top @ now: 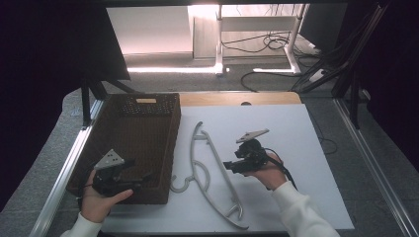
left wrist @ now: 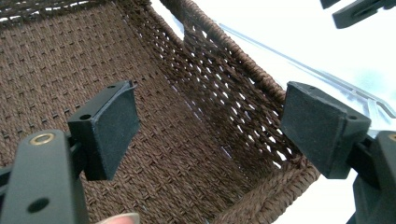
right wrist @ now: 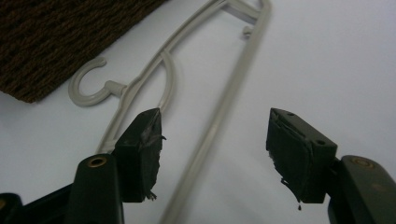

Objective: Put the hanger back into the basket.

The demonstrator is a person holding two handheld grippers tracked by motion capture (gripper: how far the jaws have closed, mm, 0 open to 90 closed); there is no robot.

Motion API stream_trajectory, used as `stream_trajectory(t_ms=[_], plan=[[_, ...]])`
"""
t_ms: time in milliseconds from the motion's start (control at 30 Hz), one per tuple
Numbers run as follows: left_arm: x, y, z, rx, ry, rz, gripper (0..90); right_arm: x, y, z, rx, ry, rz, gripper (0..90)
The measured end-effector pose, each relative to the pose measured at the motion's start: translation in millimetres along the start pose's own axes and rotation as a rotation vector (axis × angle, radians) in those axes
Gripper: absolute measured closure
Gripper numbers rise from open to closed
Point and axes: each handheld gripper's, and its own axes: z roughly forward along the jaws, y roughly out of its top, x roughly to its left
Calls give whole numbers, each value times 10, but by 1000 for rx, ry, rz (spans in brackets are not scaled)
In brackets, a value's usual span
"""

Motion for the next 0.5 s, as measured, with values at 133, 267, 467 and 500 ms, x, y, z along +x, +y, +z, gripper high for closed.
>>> stream_trajectory(t_ms=[133,267,467,500], plan=[[7,-3,-1,3,1,-4,191,66,67,166,22,8,2,391],[5,-4,7,9,1,-2,191,119,119,304,45,9,-4,404],[2,-7,16,12,1,-2,191,182,172,500,90,1,-9,440],[2,-8,19,13,0,-2,191,189,179,534,97,0,-12,449]])
